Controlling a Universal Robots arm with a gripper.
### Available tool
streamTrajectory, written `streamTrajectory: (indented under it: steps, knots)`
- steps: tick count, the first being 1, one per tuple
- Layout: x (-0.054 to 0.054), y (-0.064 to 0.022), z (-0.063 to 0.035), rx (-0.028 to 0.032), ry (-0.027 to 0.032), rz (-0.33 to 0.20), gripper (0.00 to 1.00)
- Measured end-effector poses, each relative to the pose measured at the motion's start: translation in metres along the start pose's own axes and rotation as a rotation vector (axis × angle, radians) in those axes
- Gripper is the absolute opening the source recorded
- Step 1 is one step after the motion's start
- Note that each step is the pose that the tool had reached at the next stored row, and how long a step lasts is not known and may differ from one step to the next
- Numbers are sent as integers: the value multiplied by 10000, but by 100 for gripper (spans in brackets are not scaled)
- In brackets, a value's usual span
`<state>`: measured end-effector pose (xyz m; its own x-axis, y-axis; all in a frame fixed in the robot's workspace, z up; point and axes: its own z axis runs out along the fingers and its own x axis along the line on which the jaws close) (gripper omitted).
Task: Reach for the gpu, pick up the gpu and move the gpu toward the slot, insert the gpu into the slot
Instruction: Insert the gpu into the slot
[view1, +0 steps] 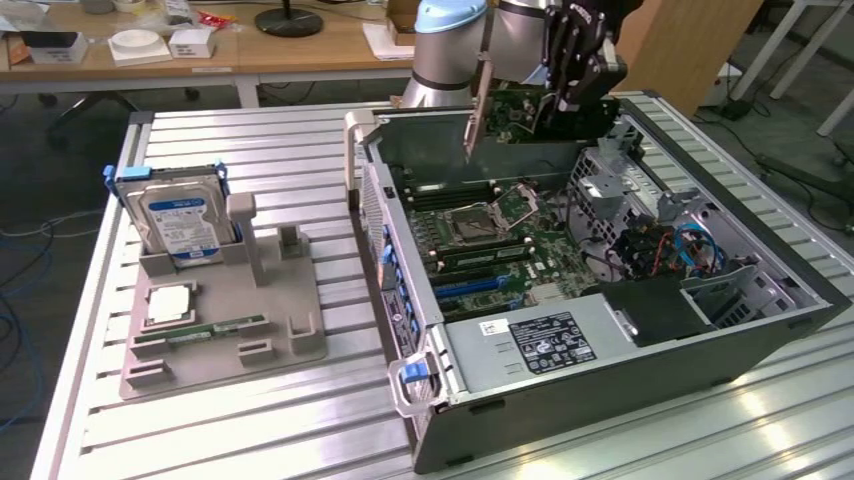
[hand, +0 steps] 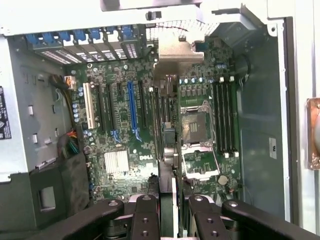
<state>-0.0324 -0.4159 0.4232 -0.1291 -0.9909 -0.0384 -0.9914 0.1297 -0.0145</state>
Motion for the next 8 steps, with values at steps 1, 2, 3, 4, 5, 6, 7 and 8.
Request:
streamTrajectory:
  steps: [1, 2, 3, 4, 5, 6, 7, 8]
  knots:
    - [1, 2, 19, 4, 2, 93, 27]
    - [2, 4, 36, 4, 3, 115, 27]
    - [3, 7, 51, 4, 4, 117, 27]
    - [3, 9, 65, 5, 2, 116, 27]
    - [4, 11, 79, 5, 2, 115, 27]
    - [5, 15, 92, 5, 2, 111, 27]
    - [9, 18, 107, 4, 2, 89, 27]
    - [13, 20, 118, -3, 1, 29, 27]
